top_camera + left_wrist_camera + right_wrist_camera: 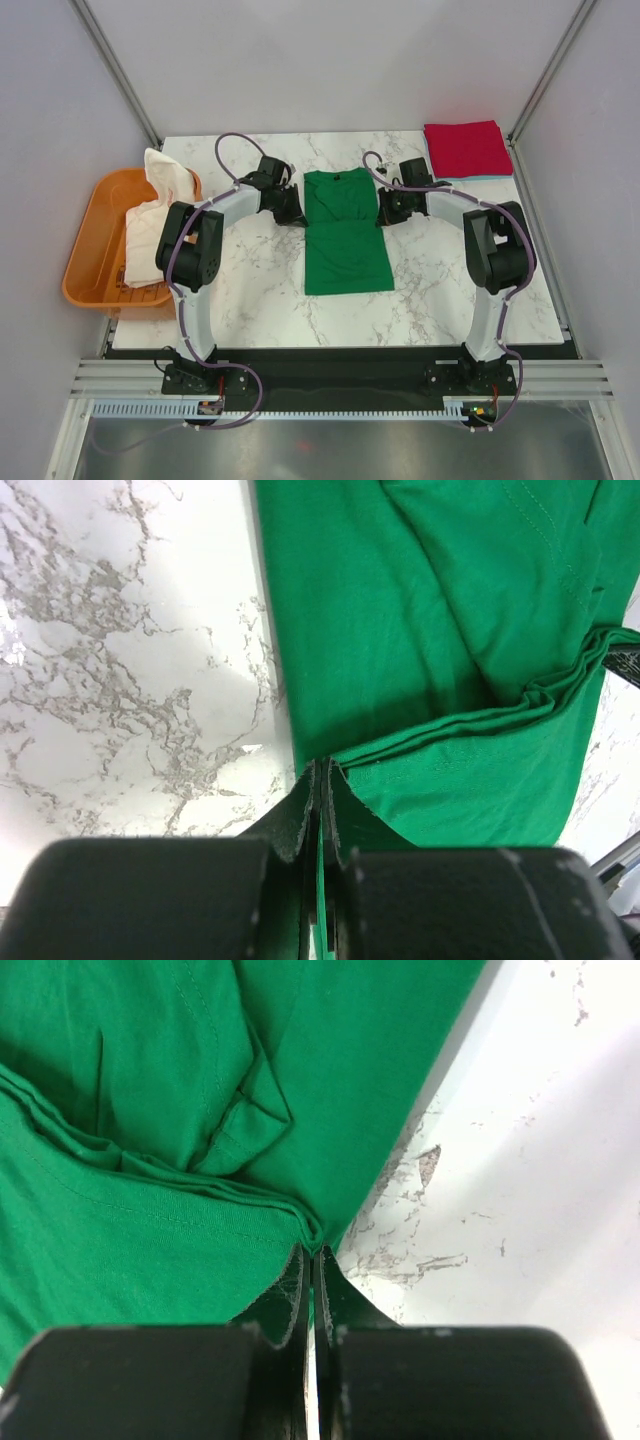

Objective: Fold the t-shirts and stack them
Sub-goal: Fold the tshirt

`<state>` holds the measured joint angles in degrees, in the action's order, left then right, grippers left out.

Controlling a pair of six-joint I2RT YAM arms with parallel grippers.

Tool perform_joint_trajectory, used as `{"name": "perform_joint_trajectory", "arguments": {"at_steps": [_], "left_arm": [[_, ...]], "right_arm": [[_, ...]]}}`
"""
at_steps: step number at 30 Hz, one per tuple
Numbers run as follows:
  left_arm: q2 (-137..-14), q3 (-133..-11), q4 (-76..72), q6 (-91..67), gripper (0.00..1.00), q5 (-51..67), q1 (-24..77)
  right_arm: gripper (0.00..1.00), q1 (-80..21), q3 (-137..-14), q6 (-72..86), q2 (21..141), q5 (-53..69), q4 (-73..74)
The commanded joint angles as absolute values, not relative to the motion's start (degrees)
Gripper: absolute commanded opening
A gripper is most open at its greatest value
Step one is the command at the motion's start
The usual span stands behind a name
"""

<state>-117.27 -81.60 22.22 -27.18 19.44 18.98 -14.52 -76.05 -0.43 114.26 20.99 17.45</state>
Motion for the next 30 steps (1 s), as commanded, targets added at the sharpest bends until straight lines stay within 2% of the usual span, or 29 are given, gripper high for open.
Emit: {"name": "perform_joint_trajectory", "arguments": {"at_steps": [1, 8, 16, 18, 19, 20, 21, 23, 25, 27, 30], "left_arm": [[-117.9, -83.8, 21.1, -29.4, 0.02, 17.5, 18.6], [-121.5, -86.7, 21.0, -29.7, 0.02, 20.5, 18.7], [-122.4, -88.2, 21.3, -30.1, 0.02, 17.9, 18.6], [-122.7, -88.9, 21.5, -30.1, 0.07, 18.6, 18.7], [-122.6, -89.2, 21.7, -30.2, 0.11, 18.9, 18.6], [-122.3, -89.4, 22.0, -30.2, 0.24, 19.3, 18.5], [-121.2, -89.5, 22.0, -30.3, 0.32, 19.6, 18.5], [-119.6, -89.7, 22.4, -30.0, 0.44, 19.4, 18.4], [-116.8, -89.6, 23.6, -29.7, 0.48, 19.2, 18.4], [-114.8, -87.7, 24.3, -30.3, 0.50, 19.2, 18.5], [-110.5, -82.4, 24.3, -31.6, 0.48, 19.2, 19.5]], "right_arm": [[0.00, -14.4, -74.4, 1.2, 110.0, 18.7, 13.8], [0.00, -14.3, -73.5, 2.3, 109.8, 17.1, 11.6], [0.00, -14.4, -74.0, 3.1, 111.4, 14.8, 11.0], [0.00, -14.4, -74.0, 3.3, 111.4, 13.4, 10.9], [0.04, -14.3, -74.1, 3.7, 111.6, 12.7, 11.0], [0.08, -14.3, -74.3, 3.9, 111.7, 11.8, 11.1], [0.11, -14.3, -74.7, 4.3, 111.7, 11.7, 11.3], [0.27, -14.4, -75.7, 5.7, 111.4, 11.7, 12.9], [0.35, -14.3, -77.4, 7.4, 110.3, 11.4, 14.4], [0.47, -14.4, -80.0, 10.8, 109.3, 10.6, 19.1], [0.49, -14.3, -80.9, 16.1, 106.4, 7.4, 25.6]]}}
